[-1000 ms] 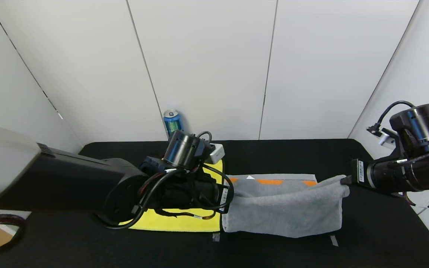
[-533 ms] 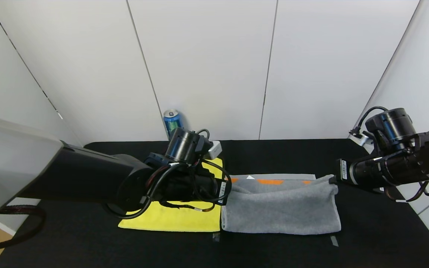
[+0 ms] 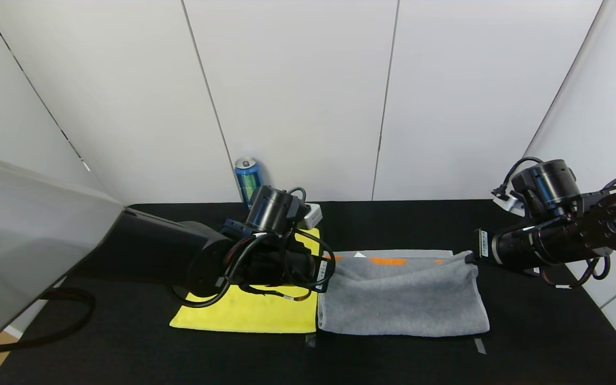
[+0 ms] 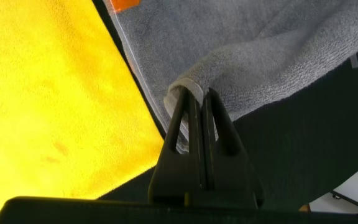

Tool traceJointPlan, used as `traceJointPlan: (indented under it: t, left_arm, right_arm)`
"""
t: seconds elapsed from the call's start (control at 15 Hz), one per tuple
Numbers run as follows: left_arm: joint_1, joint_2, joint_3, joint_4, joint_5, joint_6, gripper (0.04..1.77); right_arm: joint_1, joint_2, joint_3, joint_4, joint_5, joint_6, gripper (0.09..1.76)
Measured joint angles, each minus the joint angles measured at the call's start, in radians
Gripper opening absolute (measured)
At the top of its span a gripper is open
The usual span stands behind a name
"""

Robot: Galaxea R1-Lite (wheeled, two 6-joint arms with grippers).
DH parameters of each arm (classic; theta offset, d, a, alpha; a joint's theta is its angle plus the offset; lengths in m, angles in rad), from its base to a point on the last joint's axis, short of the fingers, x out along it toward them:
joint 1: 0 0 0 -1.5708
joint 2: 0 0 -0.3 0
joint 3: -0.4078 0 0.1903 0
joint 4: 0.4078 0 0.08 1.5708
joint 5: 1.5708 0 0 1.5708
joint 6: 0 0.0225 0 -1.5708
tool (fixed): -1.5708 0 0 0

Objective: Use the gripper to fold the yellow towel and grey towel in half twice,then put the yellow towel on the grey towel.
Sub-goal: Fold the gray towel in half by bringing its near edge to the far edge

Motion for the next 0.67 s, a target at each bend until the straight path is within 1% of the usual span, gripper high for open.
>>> traceJointPlan:
  t: [0.33,0.4,0.47,0.53,0.67]
  left_arm:
    - [-0.003,0.019,0.002,-0.045,0.003,0.0,0.1]
    - [-0.005,0.023,0.002,-0.046,0.004,0.0,0.1]
    - [-0.006,0.029,0.002,-0.046,0.004,-0.001,0.21]
    - [-0.007,0.034,0.001,-0.046,0.005,-0.002,0.41]
    - [-0.005,0.04,-0.008,-0.046,0.008,-0.008,0.7]
  right_arm:
    - [-0.006,0.019,-0.001,-0.029,-0.003,0.0,0.12]
    - [-0.007,0.025,-0.002,-0.041,-0.002,0.0,0.31]
    - [-0.007,0.031,-0.002,-0.049,-0.002,0.0,0.49]
    - [-0.007,0.037,-0.002,-0.054,-0.002,0.001,0.63]
    - [-0.008,0.046,-0.006,-0.057,-0.003,0.003,0.88]
